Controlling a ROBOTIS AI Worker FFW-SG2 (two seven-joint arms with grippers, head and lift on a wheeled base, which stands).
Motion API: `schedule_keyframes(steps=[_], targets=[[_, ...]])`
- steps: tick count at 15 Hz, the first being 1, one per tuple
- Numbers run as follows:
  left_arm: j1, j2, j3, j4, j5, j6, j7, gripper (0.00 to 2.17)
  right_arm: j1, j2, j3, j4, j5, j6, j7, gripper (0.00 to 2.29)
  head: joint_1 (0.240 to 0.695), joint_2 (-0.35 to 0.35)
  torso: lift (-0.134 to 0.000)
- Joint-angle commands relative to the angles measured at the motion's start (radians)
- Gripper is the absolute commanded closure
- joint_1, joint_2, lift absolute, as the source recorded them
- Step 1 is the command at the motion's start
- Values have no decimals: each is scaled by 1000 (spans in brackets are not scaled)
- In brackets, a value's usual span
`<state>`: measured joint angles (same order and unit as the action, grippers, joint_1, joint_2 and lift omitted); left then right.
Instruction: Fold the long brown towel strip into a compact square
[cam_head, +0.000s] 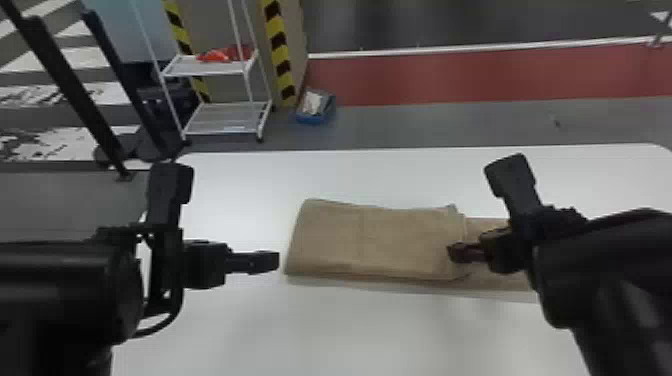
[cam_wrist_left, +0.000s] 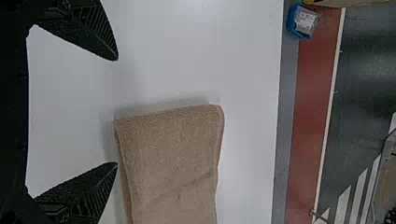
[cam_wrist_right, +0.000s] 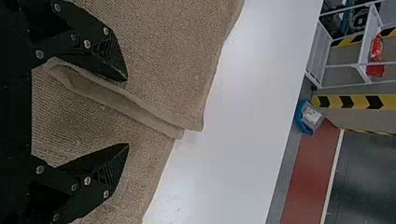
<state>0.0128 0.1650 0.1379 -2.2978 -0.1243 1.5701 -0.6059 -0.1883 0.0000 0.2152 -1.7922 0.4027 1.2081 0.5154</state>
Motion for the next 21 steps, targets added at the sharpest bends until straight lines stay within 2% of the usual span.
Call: schedule_keyframes(steps=[1,5,7,13,14,21], targets=[[4,1,0,0,0,1,0,83,0,1,3,1,1,0,0,471,695,144,-128],[7,1,2,0,0,1,0,83,1,1,12,2,2,0,0,475,695,146,-128],[7,1,0,0,0,1,0,83,1,1,15,10,2,0,0,586,695,149,-128],[12,1,6,0,2,1,0,83,0,1,21,14,2,0,-8,589,695,154,-128],[12,1,6,0,2,1,0,83,-2,1,23,16,2,-3,-14,704,695,155,-128],[12,1,9,1,2,1,-2,83,-13,1,23,16,2,0,-14,711,695,155,-128]])
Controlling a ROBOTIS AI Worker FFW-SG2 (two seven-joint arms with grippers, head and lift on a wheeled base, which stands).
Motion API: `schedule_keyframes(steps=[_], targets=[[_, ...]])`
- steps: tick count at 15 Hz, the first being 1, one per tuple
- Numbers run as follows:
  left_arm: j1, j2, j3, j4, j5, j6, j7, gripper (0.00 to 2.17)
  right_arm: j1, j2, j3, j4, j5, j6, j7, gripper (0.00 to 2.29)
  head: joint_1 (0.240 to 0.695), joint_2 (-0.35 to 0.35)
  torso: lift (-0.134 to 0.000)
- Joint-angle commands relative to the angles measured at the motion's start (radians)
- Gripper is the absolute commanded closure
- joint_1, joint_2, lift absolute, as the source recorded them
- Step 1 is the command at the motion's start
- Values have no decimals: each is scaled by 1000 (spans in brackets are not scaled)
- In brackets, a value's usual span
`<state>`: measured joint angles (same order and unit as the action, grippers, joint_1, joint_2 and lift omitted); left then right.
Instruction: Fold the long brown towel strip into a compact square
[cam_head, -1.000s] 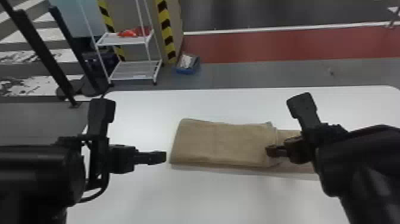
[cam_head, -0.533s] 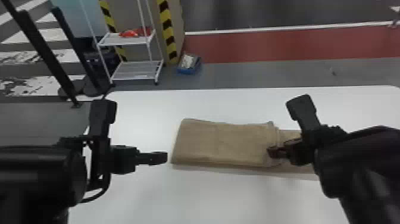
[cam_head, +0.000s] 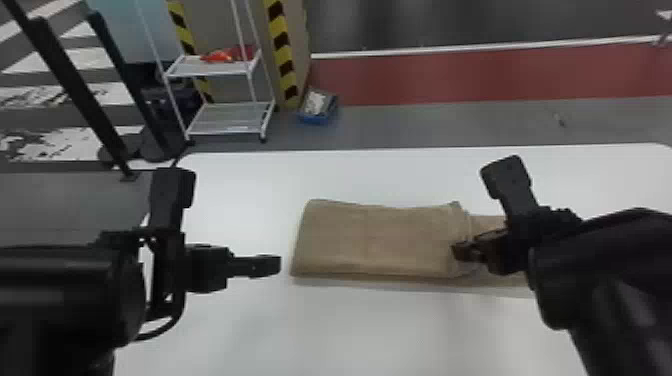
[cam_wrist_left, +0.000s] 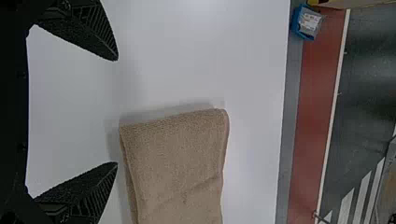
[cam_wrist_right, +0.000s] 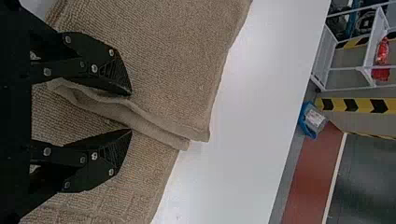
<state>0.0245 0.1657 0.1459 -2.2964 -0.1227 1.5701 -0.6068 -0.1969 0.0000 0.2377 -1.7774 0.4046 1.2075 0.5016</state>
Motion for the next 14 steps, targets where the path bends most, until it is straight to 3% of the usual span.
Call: schedule_keyframes(steps=[1,14], targets=[[0,0,3,0,0,1,-1,83,-6,1,2,1,0,1,0,711,695,155,-128],[14,0,27,-2,8,1,-11,83,-6,1,3,10,13,1,0,799,695,160,-128]])
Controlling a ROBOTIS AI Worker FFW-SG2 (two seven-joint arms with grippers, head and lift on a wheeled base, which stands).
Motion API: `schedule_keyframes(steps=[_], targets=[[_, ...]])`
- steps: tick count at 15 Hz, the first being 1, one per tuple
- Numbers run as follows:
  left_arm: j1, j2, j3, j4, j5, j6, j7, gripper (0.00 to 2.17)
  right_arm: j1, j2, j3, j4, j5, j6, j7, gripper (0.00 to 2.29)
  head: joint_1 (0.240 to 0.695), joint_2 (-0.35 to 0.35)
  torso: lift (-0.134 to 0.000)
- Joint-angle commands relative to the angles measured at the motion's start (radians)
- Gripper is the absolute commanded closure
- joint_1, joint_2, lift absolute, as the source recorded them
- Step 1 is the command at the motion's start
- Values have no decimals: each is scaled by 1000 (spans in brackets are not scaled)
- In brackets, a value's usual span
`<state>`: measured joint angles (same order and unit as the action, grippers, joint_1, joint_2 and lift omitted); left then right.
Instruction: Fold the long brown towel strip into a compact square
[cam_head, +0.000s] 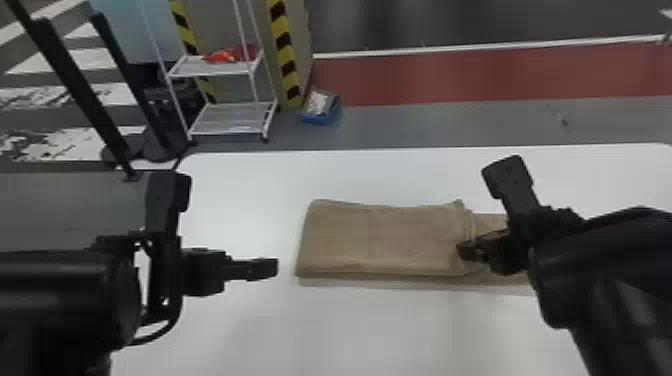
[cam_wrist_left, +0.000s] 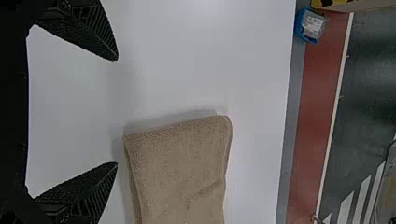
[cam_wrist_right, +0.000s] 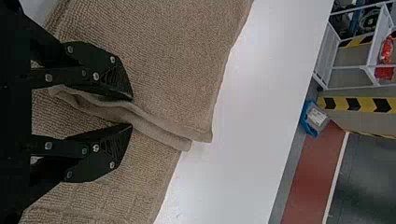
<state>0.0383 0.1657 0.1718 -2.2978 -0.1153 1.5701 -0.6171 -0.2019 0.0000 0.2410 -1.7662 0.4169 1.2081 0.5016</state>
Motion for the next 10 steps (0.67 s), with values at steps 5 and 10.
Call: schedule_keyframes(steps=[5,10], targets=[[9,0,6,0,0,1,-3,83,-2,1,1,-1,5,0,0,829,695,160,-128],[11,0,9,0,0,1,-1,83,-7,1,4,-3,8,-3,-2,1099,695,163,-128]])
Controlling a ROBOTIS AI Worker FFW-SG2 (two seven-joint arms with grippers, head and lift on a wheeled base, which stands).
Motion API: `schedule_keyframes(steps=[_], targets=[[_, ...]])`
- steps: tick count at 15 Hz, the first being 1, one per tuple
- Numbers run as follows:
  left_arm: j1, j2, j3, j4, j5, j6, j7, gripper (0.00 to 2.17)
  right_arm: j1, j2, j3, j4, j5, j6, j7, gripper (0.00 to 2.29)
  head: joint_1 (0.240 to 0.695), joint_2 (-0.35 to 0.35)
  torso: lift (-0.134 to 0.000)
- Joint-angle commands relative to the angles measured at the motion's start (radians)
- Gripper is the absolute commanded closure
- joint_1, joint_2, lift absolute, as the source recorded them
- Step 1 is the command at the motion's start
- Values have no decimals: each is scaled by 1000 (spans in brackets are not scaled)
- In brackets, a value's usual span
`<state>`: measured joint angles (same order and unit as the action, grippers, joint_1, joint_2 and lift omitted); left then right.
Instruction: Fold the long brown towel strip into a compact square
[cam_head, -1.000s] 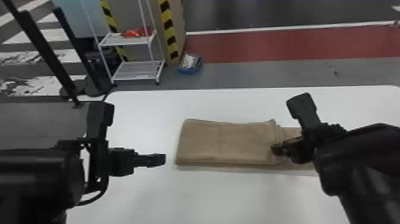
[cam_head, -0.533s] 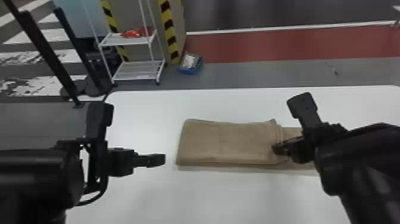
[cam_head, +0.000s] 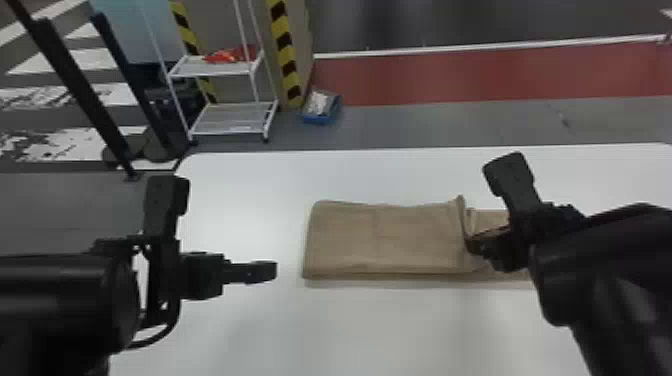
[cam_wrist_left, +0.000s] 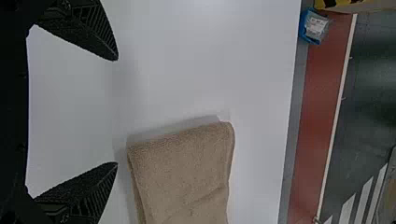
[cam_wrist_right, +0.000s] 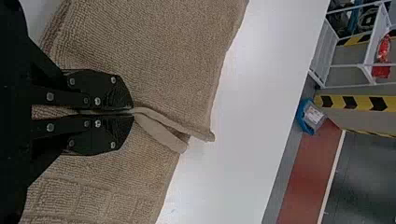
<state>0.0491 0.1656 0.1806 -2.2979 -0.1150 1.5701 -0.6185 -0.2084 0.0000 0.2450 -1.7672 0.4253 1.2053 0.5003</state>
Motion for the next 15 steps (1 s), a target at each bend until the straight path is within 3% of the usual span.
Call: schedule_keyframes(steps=[1,7,11,15], targets=[[0,0,0,0,0,1,0,83,0,1,0,-6,-2,0,0,1099,695,163,-128],[-9,5,5,2,0,1,0,83,1,1,-12,-120,-26,43,7,1099,695,172,-128],[-12,12,22,2,17,1,-3,83,119,1,-33,-333,-54,122,26,1099,695,179,-128],[-14,11,8,11,15,1,-1,83,124,1,-139,-304,-77,64,23,1102,695,172,-128]])
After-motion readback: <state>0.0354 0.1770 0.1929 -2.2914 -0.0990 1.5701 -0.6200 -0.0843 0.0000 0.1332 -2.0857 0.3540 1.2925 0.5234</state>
